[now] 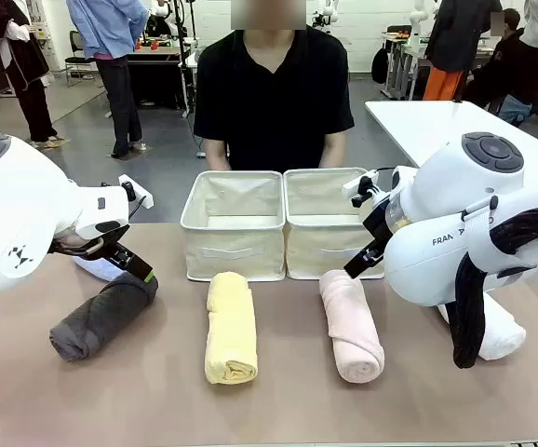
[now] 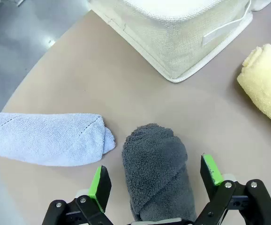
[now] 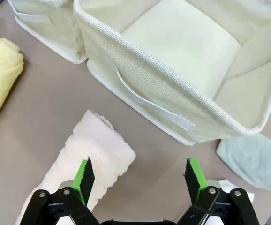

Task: Sort the towels based on their folding style.
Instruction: Pick up one triangle-folded towel and place it in the left Fabric basket.

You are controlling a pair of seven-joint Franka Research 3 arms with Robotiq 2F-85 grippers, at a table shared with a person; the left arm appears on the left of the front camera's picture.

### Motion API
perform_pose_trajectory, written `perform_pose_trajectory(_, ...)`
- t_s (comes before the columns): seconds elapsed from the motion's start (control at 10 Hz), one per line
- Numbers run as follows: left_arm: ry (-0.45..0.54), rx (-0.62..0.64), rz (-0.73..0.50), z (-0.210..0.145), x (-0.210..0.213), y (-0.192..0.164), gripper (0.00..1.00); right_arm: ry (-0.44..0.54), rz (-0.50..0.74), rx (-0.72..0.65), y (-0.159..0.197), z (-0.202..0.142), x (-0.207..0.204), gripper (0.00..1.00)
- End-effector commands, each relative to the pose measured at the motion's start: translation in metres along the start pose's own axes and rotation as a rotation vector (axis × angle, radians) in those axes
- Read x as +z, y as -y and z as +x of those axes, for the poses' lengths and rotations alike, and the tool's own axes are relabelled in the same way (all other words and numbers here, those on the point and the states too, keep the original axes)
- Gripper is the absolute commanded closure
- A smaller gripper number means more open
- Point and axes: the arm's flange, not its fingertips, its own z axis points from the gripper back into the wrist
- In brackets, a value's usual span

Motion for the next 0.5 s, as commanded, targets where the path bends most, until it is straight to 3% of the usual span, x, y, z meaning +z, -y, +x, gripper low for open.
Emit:
perform_pose_trajectory(0.0, 0.000, 0.000, 0.000, 0.0000, 0.0000, 0.0001, 0.00, 0.000, 0.000, 0.000, 0.0000, 0.0000, 0.0000, 0.00)
perform_pose_trajectory(0.4, 0.000, 0.000, 0.000, 0.0000, 0.0000, 0.0001, 0.00, 0.000, 0.000, 0.000, 0.0000, 0.0000, 0.0000, 0.00)
